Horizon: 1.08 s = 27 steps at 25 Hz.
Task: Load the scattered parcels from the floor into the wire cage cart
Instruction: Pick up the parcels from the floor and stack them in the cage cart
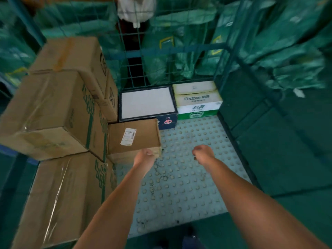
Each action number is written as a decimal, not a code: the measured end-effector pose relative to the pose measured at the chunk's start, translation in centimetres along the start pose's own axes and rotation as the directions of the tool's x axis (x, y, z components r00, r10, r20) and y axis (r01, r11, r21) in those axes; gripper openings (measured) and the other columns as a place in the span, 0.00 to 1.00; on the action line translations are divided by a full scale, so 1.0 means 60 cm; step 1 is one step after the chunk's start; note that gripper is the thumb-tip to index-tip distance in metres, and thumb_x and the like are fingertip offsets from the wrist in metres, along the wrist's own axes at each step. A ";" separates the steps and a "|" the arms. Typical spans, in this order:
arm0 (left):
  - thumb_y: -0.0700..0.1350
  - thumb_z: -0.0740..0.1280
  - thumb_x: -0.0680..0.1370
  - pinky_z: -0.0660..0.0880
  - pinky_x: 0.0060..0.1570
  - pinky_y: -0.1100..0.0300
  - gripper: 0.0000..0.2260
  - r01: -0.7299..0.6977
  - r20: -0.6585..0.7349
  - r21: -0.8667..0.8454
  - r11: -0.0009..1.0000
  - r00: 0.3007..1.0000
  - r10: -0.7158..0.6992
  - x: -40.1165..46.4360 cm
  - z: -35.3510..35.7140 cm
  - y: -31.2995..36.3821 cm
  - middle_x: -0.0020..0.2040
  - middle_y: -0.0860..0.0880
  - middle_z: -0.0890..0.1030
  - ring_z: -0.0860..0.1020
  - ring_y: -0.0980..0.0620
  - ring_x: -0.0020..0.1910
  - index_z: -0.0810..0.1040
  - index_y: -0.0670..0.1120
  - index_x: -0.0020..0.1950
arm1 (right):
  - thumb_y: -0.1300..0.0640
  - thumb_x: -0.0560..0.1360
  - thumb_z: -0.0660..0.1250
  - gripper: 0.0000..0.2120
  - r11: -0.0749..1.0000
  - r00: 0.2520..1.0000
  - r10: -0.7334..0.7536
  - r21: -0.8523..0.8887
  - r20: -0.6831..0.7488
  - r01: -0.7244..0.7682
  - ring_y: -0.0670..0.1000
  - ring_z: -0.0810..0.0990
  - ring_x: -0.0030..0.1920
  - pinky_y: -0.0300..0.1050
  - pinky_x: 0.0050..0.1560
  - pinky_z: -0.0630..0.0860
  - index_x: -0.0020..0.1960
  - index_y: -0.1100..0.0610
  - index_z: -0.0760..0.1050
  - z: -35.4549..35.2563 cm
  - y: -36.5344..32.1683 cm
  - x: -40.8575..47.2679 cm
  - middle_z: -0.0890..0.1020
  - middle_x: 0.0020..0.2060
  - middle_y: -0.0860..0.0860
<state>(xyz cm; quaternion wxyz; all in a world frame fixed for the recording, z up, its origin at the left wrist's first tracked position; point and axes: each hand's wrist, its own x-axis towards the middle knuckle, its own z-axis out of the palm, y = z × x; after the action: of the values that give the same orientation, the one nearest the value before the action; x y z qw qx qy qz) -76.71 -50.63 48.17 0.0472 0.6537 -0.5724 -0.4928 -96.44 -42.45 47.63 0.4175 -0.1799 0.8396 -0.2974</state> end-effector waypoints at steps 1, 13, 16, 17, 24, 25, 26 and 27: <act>0.37 0.57 0.80 0.73 0.36 0.56 0.13 -0.044 0.020 0.026 0.999 0.999 0.044 -0.023 0.007 0.010 0.50 0.45 0.79 0.78 0.49 0.42 0.76 0.43 0.61 | 0.62 0.75 0.63 0.10 1.000 1.000 0.012 0.019 -0.023 -0.012 0.54 0.78 0.44 0.47 0.43 0.74 0.51 0.63 0.80 -0.024 0.018 -0.022 0.78 0.43 0.55; 0.38 0.64 0.76 0.78 0.55 0.49 0.09 -0.529 0.572 0.248 0.812 0.756 0.318 -0.254 0.289 -0.001 0.54 0.40 0.82 0.81 0.41 0.52 0.80 0.44 0.54 | 0.62 0.77 0.62 0.12 0.787 0.825 0.445 0.593 -0.350 -0.172 0.48 0.74 0.36 0.42 0.42 0.74 0.36 0.51 0.70 -0.160 0.360 -0.373 0.76 0.38 0.50; 0.38 0.63 0.75 0.78 0.52 0.52 0.07 -0.653 0.711 0.274 0.706 0.632 0.309 -0.363 0.377 -0.011 0.52 0.40 0.82 0.81 0.41 0.51 0.78 0.46 0.50 | 0.62 0.77 0.63 0.10 0.706 0.719 0.559 0.691 -0.413 -0.152 0.48 0.73 0.36 0.43 0.43 0.74 0.39 0.51 0.72 -0.199 0.478 -0.469 0.76 0.39 0.50; 0.38 0.63 0.75 0.77 0.51 0.52 0.06 -0.690 0.751 0.277 0.669 0.589 0.297 -0.402 0.404 -0.014 0.52 0.40 0.82 0.81 0.41 0.52 0.77 0.47 0.48 | 0.62 0.77 0.63 0.08 0.674 0.678 0.600 0.725 -0.425 -0.143 0.48 0.73 0.36 0.43 0.40 0.73 0.41 0.52 0.73 -0.212 0.515 -0.500 0.76 0.38 0.50; 0.38 0.61 0.76 0.73 0.40 0.56 0.08 -0.819 0.906 0.266 0.509 0.392 0.157 -0.672 0.620 -0.072 0.46 0.46 0.80 0.80 0.45 0.43 0.75 0.46 0.52 | 0.61 0.76 0.63 0.12 0.445 0.465 0.801 0.894 -0.377 -0.042 0.52 0.76 0.40 0.40 0.34 0.69 0.58 0.58 0.77 -0.267 0.783 -0.686 0.79 0.44 0.53; 0.38 0.60 0.77 0.72 0.40 0.58 0.09 -0.832 0.917 0.269 0.485 0.375 0.135 -0.716 0.654 -0.089 0.45 0.47 0.80 0.78 0.47 0.41 0.75 0.45 0.55 | 0.61 0.76 0.62 0.13 0.400 0.445 0.826 0.916 -0.346 -0.031 0.53 0.77 0.42 0.41 0.35 0.70 0.59 0.59 0.77 -0.273 0.829 -0.714 0.79 0.45 0.54; 0.38 0.59 0.77 0.73 0.40 0.58 0.10 -0.846 0.925 0.274 0.457 0.362 0.114 -0.754 0.684 -0.106 0.46 0.47 0.79 0.78 0.48 0.40 0.75 0.45 0.56 | 0.61 0.75 0.63 0.14 0.372 0.424 0.844 0.928 -0.328 -0.023 0.54 0.77 0.43 0.42 0.37 0.71 0.59 0.59 0.77 -0.278 0.869 -0.740 0.79 0.45 0.54; 0.38 0.59 0.78 0.73 0.41 0.58 0.10 -0.855 0.931 0.277 0.438 0.351 0.096 -0.790 0.709 -0.122 0.47 0.47 0.79 0.77 0.49 0.41 0.74 0.46 0.57 | 0.61 0.75 0.63 0.14 0.348 0.401 0.861 0.937 -0.314 -0.014 0.54 0.77 0.43 0.43 0.39 0.71 0.60 0.59 0.77 -0.282 0.906 -0.766 0.79 0.46 0.54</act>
<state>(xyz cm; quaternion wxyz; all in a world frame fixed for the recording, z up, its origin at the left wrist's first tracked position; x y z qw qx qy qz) -94.61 10.90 49.90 -0.3346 0.0658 -0.8504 -0.4007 -86.08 30.00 47.64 0.0930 0.4731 0.6808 -0.5513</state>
